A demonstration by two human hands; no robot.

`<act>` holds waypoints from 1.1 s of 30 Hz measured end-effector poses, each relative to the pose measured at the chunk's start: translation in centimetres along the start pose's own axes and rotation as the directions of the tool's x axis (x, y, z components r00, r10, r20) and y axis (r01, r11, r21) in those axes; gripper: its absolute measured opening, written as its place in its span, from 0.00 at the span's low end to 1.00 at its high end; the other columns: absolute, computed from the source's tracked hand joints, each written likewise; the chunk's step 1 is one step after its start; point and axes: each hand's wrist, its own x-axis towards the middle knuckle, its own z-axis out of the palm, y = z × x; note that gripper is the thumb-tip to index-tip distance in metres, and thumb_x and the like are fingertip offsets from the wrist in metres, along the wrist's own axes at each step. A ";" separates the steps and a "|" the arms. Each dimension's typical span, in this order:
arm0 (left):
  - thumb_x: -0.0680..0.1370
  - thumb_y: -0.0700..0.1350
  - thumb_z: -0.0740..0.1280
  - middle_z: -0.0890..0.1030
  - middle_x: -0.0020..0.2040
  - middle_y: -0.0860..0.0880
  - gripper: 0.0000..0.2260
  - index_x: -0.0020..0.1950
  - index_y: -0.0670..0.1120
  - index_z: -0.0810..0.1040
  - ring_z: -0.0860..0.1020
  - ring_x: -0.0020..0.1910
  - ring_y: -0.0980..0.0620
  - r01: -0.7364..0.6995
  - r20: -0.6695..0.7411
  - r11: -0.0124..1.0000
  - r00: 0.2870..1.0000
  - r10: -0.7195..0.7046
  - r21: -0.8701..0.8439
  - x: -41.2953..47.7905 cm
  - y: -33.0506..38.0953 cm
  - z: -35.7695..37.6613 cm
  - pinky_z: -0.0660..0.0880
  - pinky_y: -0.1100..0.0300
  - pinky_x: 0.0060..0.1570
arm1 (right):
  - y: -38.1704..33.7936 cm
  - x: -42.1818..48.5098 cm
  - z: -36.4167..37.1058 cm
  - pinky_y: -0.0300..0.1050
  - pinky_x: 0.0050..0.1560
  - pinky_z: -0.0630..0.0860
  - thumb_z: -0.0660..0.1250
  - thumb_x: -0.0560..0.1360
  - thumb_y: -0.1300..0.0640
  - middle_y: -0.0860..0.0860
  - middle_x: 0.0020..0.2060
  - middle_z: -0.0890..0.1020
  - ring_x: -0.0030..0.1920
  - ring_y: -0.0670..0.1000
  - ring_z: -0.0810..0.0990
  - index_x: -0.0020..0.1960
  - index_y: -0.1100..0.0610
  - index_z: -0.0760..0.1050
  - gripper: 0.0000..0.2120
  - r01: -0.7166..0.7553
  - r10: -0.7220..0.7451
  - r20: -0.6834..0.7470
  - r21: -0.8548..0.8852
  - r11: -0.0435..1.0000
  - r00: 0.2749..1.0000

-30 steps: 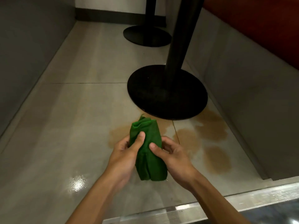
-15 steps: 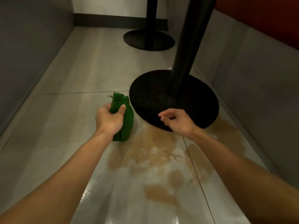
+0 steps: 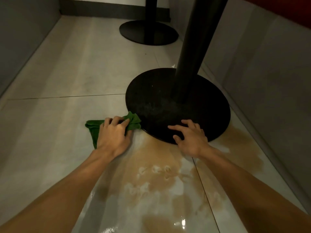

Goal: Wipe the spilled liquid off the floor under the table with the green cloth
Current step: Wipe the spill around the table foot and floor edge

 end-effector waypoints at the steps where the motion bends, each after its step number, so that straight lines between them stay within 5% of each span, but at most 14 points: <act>1: 0.78 0.54 0.59 0.76 0.63 0.46 0.20 0.68 0.48 0.74 0.71 0.58 0.40 -0.010 -0.022 1.000 1.000 0.010 -0.027 -0.2 0.1 0.3 0.70 0.45 0.57 | 0.0 0.0 0.0 0.59 0.73 0.53 0.60 0.79 0.47 0.47 0.73 0.59 0.73 0.54 0.55 0.68 0.34 0.65 0.19 0.002 -0.002 0.000 0.007 1.000 1.000; 10: 0.74 0.41 0.69 0.76 0.64 0.46 0.20 0.66 0.45 0.76 0.71 0.61 0.42 -0.183 -0.047 0.961 0.983 0.177 -0.208 -3.2 2.2 1.0 0.69 0.48 0.64 | -0.1 -0.4 0.3 0.61 0.74 0.48 0.58 0.80 0.48 0.48 0.75 0.56 0.75 0.54 0.51 0.70 0.34 0.62 0.20 0.009 -0.009 0.008 0.005 1.000 1.000; 14: 0.73 0.38 0.67 0.76 0.65 0.48 0.23 0.68 0.49 0.74 0.71 0.63 0.44 -0.278 0.002 0.948 0.960 0.281 -0.156 -3.2 0.8 0.8 0.68 0.51 0.65 | 0.0 -0.5 0.2 0.61 0.74 0.49 0.58 0.80 0.48 0.48 0.75 0.56 0.75 0.54 0.51 0.70 0.33 0.61 0.21 0.002 -0.002 0.017 0.011 1.000 1.000; 20: 0.74 0.33 0.63 0.74 0.67 0.42 0.23 0.70 0.42 0.72 0.68 0.65 0.40 -0.053 -0.018 0.977 0.999 0.051 -0.205 -0.4 0.4 0.0 0.61 0.53 0.67 | -0.2 -0.3 0.4 0.61 0.74 0.48 0.58 0.80 0.48 0.48 0.75 0.55 0.76 0.54 0.51 0.70 0.33 0.61 0.20 -0.003 0.003 0.017 0.006 1.000 1.000; 24: 0.73 0.35 0.65 0.74 0.67 0.43 0.23 0.69 0.41 0.72 0.67 0.65 0.41 -0.031 -0.043 0.960 0.999 0.020 -0.280 -1.9 2.7 0.4 0.62 0.55 0.67 | -0.1 -0.3 0.4 0.61 0.74 0.50 0.57 0.81 0.48 0.48 0.75 0.55 0.75 0.54 0.51 0.71 0.34 0.61 0.21 -0.002 0.003 0.020 -0.009 1.000 1.000; 33: 0.73 0.36 0.63 0.73 0.68 0.51 0.25 0.69 0.51 0.73 0.67 0.67 0.49 -0.322 0.013 0.895 0.939 0.342 -0.310 -4.4 3.4 1.0 0.58 0.61 0.69 | 0.2 -0.3 0.7 0.60 0.74 0.49 0.55 0.81 0.46 0.49 0.76 0.54 0.75 0.55 0.51 0.71 0.32 0.59 0.20 0.006 -0.005 0.013 -0.053 0.999 1.000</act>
